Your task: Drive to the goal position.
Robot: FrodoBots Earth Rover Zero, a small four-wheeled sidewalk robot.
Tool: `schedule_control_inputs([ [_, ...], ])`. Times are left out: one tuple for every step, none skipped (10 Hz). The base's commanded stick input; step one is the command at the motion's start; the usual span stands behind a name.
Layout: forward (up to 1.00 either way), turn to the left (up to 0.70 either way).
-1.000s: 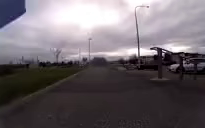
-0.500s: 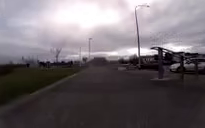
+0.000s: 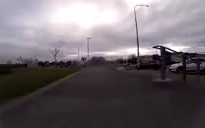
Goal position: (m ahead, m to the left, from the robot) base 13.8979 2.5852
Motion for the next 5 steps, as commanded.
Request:
schedule_control_inputs([
  [0.85, -0.34],
  [0.85, 0.00],
  [0.85, 0.00],
  [0.85, -0.02],
  [0.85, -0.19],
])
